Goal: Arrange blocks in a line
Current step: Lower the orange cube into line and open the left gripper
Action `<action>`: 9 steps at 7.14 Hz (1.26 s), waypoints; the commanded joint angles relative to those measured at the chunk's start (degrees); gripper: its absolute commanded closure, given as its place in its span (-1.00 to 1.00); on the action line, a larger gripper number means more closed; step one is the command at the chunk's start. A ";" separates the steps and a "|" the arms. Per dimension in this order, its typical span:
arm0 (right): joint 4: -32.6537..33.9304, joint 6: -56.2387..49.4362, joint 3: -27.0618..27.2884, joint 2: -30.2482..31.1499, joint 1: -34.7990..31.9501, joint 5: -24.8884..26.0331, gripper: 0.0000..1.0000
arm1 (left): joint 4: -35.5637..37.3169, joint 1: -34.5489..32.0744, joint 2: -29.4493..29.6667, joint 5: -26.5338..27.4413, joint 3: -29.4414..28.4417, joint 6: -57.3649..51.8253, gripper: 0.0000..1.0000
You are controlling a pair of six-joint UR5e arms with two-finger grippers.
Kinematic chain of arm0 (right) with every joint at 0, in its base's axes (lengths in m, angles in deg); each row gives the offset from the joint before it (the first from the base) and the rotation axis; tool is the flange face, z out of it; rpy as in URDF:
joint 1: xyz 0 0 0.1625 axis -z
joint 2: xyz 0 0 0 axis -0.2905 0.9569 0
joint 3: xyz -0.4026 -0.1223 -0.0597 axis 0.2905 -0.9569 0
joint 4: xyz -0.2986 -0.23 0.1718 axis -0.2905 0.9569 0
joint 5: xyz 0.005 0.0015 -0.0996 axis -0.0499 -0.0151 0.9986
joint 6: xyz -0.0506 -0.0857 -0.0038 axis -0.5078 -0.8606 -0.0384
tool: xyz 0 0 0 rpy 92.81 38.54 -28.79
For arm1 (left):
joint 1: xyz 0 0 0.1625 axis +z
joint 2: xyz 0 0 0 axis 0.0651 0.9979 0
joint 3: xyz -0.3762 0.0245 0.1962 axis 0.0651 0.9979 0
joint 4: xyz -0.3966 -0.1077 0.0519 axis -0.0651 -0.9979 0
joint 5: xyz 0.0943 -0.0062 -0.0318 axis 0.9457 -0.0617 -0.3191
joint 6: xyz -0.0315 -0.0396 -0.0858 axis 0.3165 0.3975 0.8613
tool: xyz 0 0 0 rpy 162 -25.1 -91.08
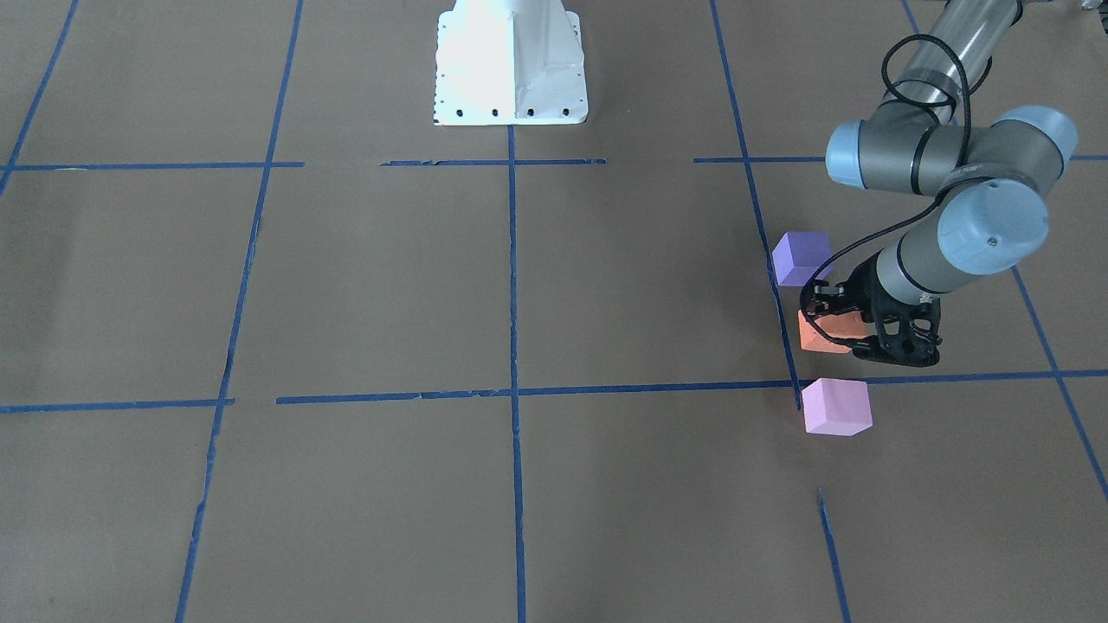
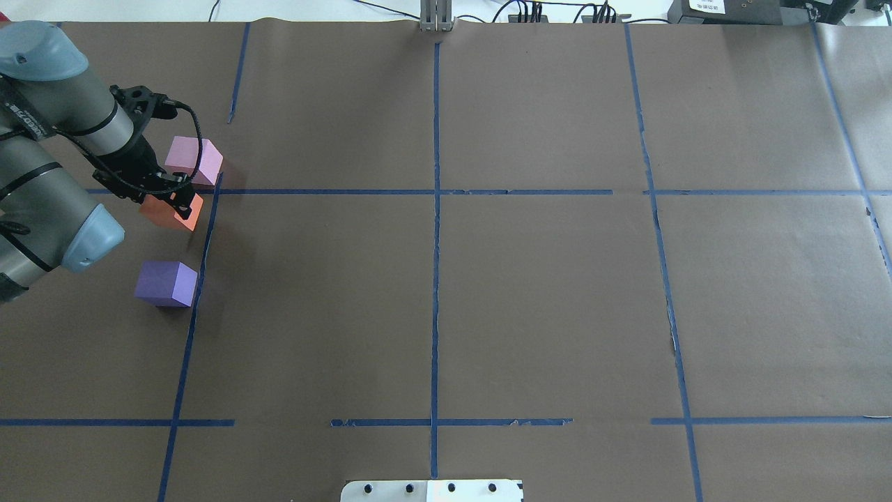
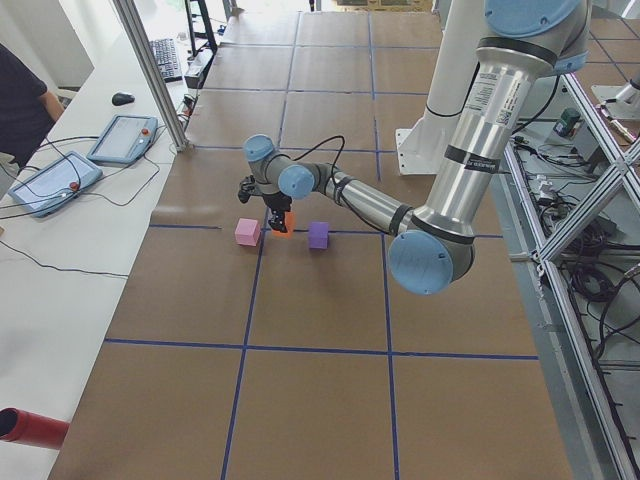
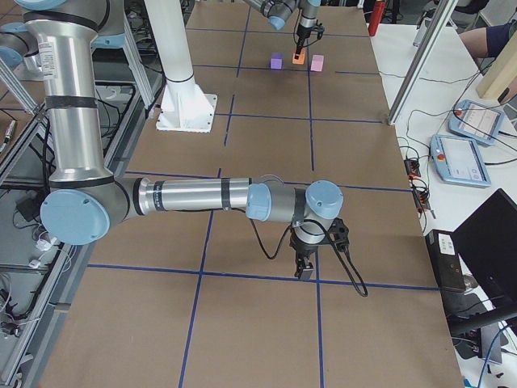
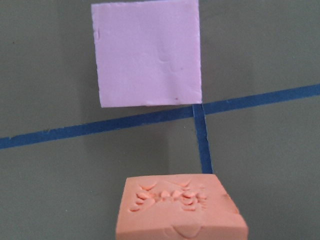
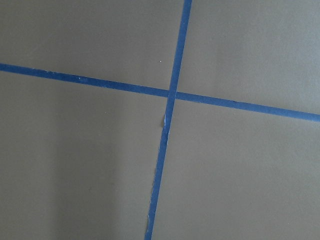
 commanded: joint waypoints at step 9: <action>0.00 0.00 0.00 0.00 0.00 0.00 -1.00 | -2.44 0.22 0.52 -3.10 -4.74 -0.07 0.28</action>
